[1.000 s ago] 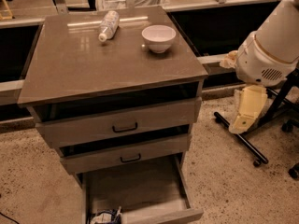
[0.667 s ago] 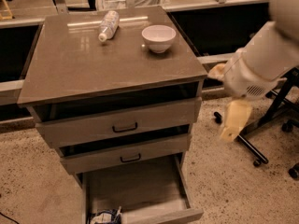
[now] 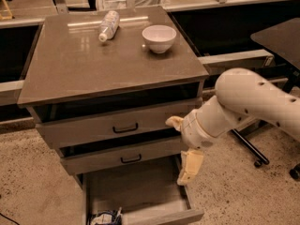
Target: Pick blue chip bag from bottom drawer and place on counter
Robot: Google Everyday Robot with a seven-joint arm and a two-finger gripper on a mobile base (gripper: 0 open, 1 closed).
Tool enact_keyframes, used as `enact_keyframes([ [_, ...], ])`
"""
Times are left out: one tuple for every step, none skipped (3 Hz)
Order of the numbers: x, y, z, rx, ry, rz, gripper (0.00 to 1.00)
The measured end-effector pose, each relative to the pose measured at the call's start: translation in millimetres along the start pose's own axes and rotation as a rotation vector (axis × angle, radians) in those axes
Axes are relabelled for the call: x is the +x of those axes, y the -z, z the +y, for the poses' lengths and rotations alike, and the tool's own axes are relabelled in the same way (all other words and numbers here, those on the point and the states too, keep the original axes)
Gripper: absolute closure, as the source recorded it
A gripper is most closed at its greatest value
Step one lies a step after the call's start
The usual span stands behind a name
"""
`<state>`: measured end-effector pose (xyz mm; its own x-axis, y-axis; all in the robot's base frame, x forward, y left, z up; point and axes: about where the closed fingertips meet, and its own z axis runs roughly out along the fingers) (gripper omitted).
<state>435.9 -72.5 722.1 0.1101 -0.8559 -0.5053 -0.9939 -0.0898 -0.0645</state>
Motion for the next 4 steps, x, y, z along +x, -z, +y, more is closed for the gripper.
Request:
enact_keyframes([
  [5, -17, 0, -0.022, 0.014, -0.024, 0.0],
  [5, -36, -10, -0.078, 0.038, -0.056, 0.0],
  [13, -142, 2, -0.164, 0.125, -0.167, 0.0],
  [28, -212, 21, -0.138, 0.12, -0.201, 0.0],
])
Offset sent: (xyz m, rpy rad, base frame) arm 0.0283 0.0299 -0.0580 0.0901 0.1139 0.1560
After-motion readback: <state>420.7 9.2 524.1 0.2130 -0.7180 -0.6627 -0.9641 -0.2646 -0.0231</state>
